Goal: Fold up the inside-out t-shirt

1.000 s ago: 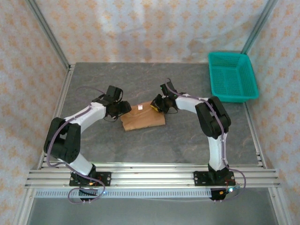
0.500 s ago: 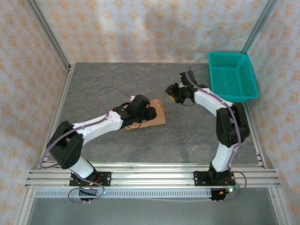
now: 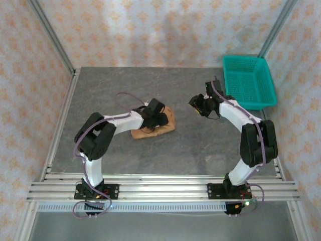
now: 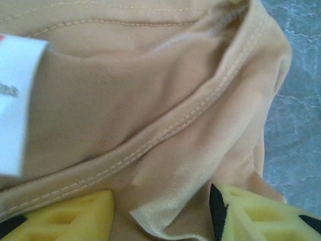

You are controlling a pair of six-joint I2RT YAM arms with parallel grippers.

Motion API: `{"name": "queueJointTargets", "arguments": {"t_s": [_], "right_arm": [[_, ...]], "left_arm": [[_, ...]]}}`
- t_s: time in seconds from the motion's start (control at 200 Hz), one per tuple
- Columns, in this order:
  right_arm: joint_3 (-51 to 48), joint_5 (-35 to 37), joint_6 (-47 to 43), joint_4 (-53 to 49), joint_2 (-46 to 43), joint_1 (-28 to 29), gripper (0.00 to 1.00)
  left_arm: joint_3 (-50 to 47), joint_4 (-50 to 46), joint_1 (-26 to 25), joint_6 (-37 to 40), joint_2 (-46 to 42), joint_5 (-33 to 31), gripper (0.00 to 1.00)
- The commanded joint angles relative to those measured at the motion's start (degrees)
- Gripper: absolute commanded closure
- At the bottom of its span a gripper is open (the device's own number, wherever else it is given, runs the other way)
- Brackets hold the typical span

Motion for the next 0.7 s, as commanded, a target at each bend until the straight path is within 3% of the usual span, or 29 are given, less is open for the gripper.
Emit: {"name": "queueJointTargets", "arguments": {"t_s": [0.0,0.15,0.305,0.51,0.691], "right_arm": [[-0.4,0.7,-0.7,0.2,-2.0,-0.4,0.53],[-0.5,-0.3,0.1,1.3,-1.9,-0.3,0.52],[-0.7,-0.3,0.2,1.7,-1.9,-0.3,0.52],[-0.7,-2.5,1.6,3.7,-0.6,-0.2,0.52],[0.1,-3.1,1.9,3.6,-0.6,-0.1,0.52]], "left_arm": [[-3.2,-9.1,2.2,6.7,-2.2,-0.8,0.43],[-1.0,-15.1,2.2,13.4,-6.3,0.7,0.4],[-2.5,-15.1,2.3,9.6,-13.0,1.9,0.38],[-13.4,-5.2,2.6,-2.8,-22.1,-5.6,0.59],[-12.1,-0.9,2.7,-4.0,-14.7,-2.7,0.61]]}}
